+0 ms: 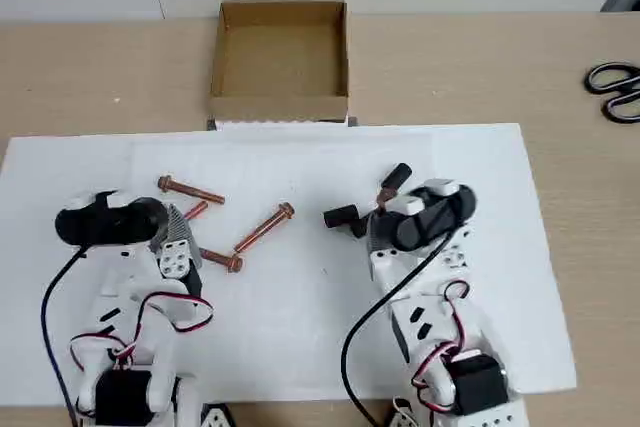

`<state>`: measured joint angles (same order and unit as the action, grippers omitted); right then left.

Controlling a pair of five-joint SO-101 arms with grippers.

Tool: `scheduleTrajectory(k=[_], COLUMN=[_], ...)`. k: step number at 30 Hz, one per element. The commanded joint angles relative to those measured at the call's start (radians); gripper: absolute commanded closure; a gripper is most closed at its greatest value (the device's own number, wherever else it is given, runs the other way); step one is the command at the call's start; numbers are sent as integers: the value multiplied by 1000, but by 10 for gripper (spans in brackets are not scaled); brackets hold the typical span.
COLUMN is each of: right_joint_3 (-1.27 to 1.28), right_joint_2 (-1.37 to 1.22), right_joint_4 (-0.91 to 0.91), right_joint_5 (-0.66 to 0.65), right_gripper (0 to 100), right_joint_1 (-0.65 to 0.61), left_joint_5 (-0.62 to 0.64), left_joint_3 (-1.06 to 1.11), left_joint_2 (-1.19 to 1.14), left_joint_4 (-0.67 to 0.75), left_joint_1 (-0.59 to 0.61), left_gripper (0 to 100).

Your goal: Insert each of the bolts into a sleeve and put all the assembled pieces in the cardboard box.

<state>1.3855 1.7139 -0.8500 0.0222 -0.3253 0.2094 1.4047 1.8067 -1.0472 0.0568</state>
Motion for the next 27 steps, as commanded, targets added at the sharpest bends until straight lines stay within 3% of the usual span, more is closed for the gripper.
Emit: scheduleTrajectory(k=[1, 6, 18, 27], right_joint_3=[-227, -505, -953, -1479], right_joint_2=[-156, -507, -1158, -1662], right_joint_4=[-2, -4, 4, 1], right_joint_5=[38, 121, 114, 114], right_gripper=[995, 995, 995, 995], right_joint_1=[18, 13, 13, 12], left_joint_5=[-3, 18, 60, 60], left_joint_3=[1, 2, 2, 1], left_joint_2=[8, 9, 9, 9], left_joint_4=[-14, -17, -20, -77], left_joint_1=[9, 9, 9, 9], left_gripper=[993, 994, 994, 994])
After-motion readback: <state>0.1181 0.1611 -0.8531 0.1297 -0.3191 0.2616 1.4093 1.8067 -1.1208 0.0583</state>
